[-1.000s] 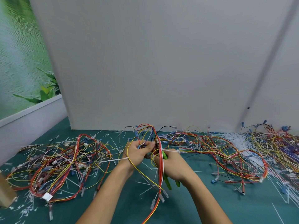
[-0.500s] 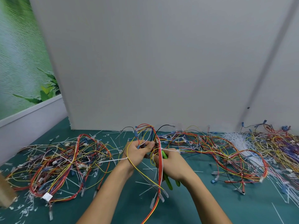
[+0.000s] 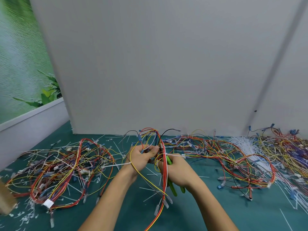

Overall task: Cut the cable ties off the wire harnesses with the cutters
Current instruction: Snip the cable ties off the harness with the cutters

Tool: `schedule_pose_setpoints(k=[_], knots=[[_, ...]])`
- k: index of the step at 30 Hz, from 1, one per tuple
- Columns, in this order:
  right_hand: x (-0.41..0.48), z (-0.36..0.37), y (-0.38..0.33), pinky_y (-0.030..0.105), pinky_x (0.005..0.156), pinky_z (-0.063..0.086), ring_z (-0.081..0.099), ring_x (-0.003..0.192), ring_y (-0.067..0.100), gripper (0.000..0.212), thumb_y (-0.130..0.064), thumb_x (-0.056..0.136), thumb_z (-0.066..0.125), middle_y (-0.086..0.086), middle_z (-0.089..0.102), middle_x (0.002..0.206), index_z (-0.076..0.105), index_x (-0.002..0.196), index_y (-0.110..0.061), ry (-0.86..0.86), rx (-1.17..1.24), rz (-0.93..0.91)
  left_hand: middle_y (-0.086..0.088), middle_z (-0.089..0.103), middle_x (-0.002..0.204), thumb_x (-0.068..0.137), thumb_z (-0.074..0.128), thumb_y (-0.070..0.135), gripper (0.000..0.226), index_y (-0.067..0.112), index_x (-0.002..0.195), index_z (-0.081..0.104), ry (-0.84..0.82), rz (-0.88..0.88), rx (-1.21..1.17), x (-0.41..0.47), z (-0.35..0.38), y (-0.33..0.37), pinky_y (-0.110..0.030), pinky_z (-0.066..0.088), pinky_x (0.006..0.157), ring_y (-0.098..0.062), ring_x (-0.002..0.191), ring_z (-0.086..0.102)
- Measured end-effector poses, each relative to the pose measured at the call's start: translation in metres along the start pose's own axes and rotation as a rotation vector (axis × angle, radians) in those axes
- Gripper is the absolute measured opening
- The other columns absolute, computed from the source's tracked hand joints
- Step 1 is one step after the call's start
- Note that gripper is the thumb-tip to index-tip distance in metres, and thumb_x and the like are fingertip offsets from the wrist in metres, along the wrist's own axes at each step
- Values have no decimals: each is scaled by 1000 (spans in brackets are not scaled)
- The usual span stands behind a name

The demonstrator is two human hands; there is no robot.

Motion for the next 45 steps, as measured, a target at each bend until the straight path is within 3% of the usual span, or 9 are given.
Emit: schedule_pose_setpoints(k=[6,13,20,26,34,37,45], knots=[[0,-2,3,28,48,55,59,46,15,20,-21,98,58,1,58,59,65,79,-18,24,-8,20,-24,73,94,84,79,25,22,4,86,76,-5,6,15,-1,0,2,-55,59,87,-32,83,70],[2,-1,3,14,45,45,51,43,2,26,-18,95,59,-1,55,61,58,69,-20,20,-20,-16,-10,75,82,68,81,41,40,4,84,77,-35,1,-6,-1,2,2,-44,62,80,-27,79,71],[4,1,4,13,44,43,50,43,2,29,-18,95,59,-4,52,58,54,66,-21,4,-31,-21,-7,76,82,82,80,27,32,-3,90,74,-35,-21,17,0,1,0,-52,59,87,-24,79,71],[1,-1,7,27,47,53,58,48,20,24,-21,95,60,5,57,60,59,72,-18,18,-4,32,-20,75,90,86,78,24,32,-7,93,71,-33,-27,33,-2,2,1,-53,58,88,-26,80,70],[2,-1,7,28,50,55,58,49,18,21,-20,96,59,3,58,60,61,75,-16,2,2,21,-24,74,96,87,77,25,34,-7,95,71,-43,-25,42,-1,3,1,-53,58,89,-28,83,70],[5,1,7,21,49,51,54,45,8,23,-18,95,59,-5,53,56,58,72,-18,-8,-13,-5,-24,74,96,86,77,26,35,-7,94,71,-54,-28,42,-1,2,0,-51,58,87,-27,82,70],[8,2,10,14,49,46,53,46,2,17,-20,94,58,5,56,70,60,79,-12,-23,-42,-13,-11,75,83,86,78,26,32,-5,91,72,-51,-39,30,1,2,-3,-44,59,81,-23,78,69]])
Point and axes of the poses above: each hand's wrist, its own x-axis towards the middle knuckle, its own z-axis out of the palm, y = z × x, the point moved 8 cm from there along x, towards the middle knuckle
